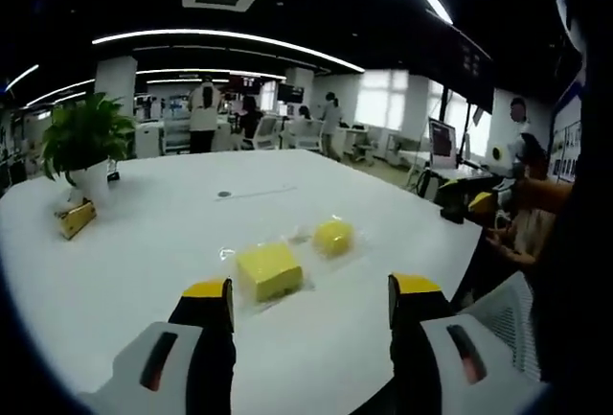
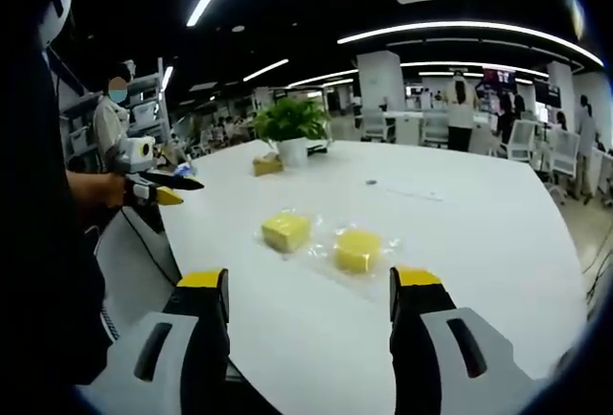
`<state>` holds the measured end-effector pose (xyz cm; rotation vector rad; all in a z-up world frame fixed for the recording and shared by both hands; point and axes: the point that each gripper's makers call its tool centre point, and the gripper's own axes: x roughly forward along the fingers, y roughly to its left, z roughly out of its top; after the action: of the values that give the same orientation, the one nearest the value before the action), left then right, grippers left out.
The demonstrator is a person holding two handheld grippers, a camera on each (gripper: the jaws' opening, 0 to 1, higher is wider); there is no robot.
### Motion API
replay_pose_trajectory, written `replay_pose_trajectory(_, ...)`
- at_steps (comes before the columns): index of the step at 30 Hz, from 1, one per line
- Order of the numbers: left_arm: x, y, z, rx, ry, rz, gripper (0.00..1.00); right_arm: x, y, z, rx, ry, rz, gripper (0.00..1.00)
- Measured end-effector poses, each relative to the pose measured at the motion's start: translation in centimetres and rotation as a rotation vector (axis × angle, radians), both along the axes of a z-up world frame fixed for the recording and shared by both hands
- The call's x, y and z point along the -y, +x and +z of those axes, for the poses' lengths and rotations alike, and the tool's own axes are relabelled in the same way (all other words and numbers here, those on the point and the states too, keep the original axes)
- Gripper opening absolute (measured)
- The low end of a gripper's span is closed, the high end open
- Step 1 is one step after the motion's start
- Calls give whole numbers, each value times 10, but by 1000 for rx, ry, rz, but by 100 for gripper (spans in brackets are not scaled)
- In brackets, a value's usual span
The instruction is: Compare the silicone blocks by pressing each to a similar depth, holding the contact briefly, and releasing to observe deformation and rebound differences across the visible hardness samples.
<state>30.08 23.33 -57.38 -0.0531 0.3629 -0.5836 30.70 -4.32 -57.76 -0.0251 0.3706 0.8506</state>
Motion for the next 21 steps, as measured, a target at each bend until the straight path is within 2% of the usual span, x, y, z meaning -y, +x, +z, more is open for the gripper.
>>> replay_pose_trajectory(2,4,3,-1,-8,27,-22,64,3,1,-1,-4,-4,-7,62)
replay_pose_trajectory(9,18,20,0,-24,19,-58,65,8,1,-4,-5,-17,-16,60)
replay_pose_trajectory(12,23,35,2,-82,-37,-43,65,8,0,-5,-11,-20,-17,59)
replay_pose_trajectory(16,37,51,4,-127,-107,-58,65,11,1,-9,-7,-41,-19,59)
replay_pose_trajectory(18,46,56,0,-174,-123,-76,66,11,1,-9,-4,-45,-18,59)
replay_pose_trajectory(19,50,63,-1,-172,-122,-76,66,11,1,-9,-6,-43,-19,59)
replay_pose_trajectory(21,63,66,-10,-234,-121,-115,67,11,1,-10,-13,-43,-20,59)
